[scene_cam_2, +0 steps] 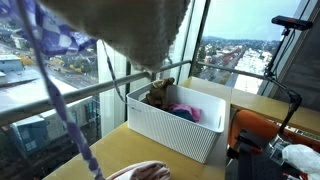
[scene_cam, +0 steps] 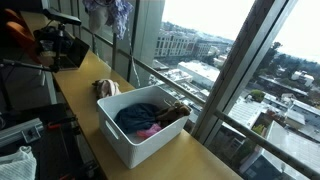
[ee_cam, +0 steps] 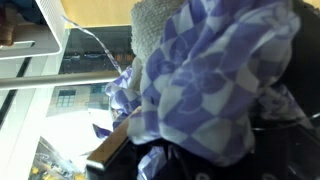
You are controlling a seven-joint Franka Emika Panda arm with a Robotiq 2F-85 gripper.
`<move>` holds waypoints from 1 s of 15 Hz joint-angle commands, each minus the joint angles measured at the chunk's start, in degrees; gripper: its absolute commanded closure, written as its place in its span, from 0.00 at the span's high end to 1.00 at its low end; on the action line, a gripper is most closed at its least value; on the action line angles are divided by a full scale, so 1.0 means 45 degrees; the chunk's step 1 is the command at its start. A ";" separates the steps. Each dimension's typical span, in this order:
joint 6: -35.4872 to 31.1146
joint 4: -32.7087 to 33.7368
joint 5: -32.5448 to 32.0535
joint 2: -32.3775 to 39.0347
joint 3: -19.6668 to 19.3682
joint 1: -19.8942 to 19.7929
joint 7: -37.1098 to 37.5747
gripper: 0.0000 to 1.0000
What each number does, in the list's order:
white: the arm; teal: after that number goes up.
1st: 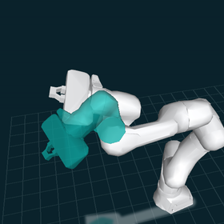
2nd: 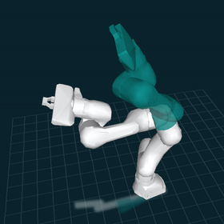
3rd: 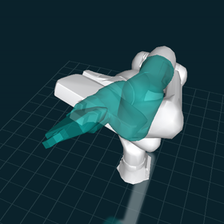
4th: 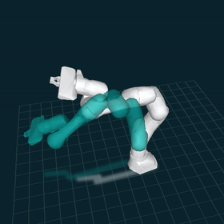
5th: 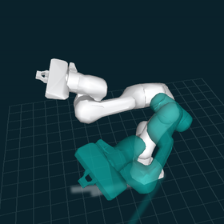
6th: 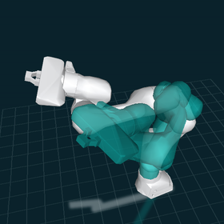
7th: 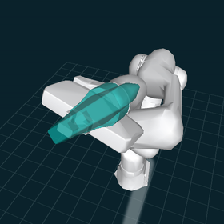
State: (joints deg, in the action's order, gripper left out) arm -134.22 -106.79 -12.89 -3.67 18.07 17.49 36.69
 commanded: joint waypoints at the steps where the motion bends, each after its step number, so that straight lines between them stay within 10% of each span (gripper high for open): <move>1: 0.0721 0.0768 -0.0892 0.0272 0.0578 0.0104 0.0792 0.00; 15: 0.0063 -0.0300 -0.0955 0.1822 0.0003 0.0234 0.1123 0.00</move>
State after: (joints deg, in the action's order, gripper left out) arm -131.72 -106.27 -18.83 4.12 20.08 19.02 42.60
